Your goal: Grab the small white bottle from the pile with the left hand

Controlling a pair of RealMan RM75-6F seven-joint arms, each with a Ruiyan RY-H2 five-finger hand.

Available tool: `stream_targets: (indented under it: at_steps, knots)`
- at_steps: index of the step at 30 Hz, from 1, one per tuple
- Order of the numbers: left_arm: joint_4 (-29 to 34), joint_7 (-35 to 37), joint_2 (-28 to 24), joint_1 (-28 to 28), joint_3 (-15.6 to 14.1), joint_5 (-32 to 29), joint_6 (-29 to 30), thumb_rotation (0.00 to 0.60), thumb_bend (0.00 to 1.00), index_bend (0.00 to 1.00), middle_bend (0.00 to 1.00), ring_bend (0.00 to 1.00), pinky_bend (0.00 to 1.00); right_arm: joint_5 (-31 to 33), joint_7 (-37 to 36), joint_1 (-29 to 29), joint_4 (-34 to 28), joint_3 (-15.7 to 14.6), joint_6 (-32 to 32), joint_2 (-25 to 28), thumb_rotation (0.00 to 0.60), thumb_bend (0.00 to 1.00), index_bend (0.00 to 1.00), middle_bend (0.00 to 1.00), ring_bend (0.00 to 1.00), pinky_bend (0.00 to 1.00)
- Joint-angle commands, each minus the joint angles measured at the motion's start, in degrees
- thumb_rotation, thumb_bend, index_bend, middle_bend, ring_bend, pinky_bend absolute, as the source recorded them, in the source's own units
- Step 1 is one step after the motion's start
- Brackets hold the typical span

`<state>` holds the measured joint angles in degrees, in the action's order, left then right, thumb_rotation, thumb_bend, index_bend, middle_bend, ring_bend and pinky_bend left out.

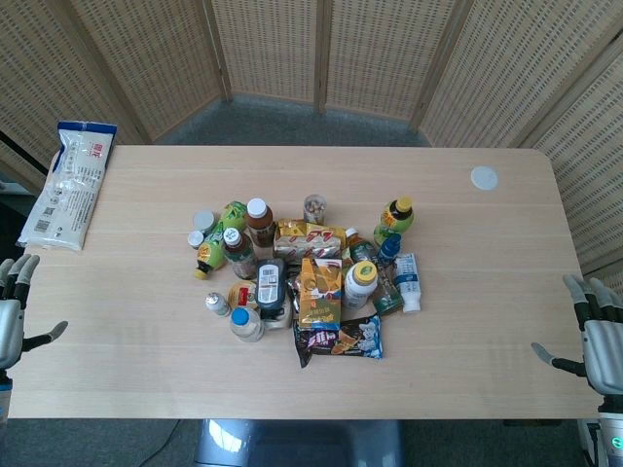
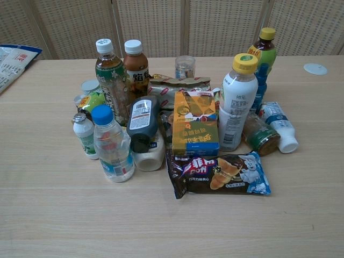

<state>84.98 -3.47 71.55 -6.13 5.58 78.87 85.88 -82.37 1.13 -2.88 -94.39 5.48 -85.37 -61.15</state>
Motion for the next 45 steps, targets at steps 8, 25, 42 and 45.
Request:
stream_targets:
  at_steps: [8, 25, 42, 45]
  knots:
    - [0.21, 1.03, 1.06, -0.83, -1.0, 0.88, -2.73, 0.6, 0.0, 0.09, 0.0, 0.0, 0.0, -0.06, 0.24, -0.12, -0.05, -0.09, 0.23, -0.12, 0.512, 0.0, 0.0, 0.0, 0.0, 0.0]
    - [0.47, 2.46, 7.81, -13.19, 0.8, 0.58, -20.38, 0.6, 0.0, 0.0, 0.0, 0.0, 0.0, 0.24, 0.12, -0.06, -0.13, 0.06, 0.14, -0.05, 0.514, 0.0, 0.0, 0.0, 0.0, 0.0]
    - [-0.3, 0.08, 14.76, -20.15, 3.09, -4.79, -27.39, 0.6, 0.0, 0.0, 0.0, 0.0, 0.0, 0.5, -0.33, -0.09, 0.17, 0.16, 0.34, 0.1, 0.515, 0.0, 0.0, 0.0, 0.0, 0.0]
    - [-0.48, -0.48, 15.27, -20.89, 2.96, -5.63, -28.35, 0.6, 0.0, 0.01, 0.0, 0.0, 0.0, 0.53, -0.46, -0.14, 0.23, 0.15, 0.47, 0.11, 0.509, 0.0, 0.0, 0.0, 0.0, 0.0]
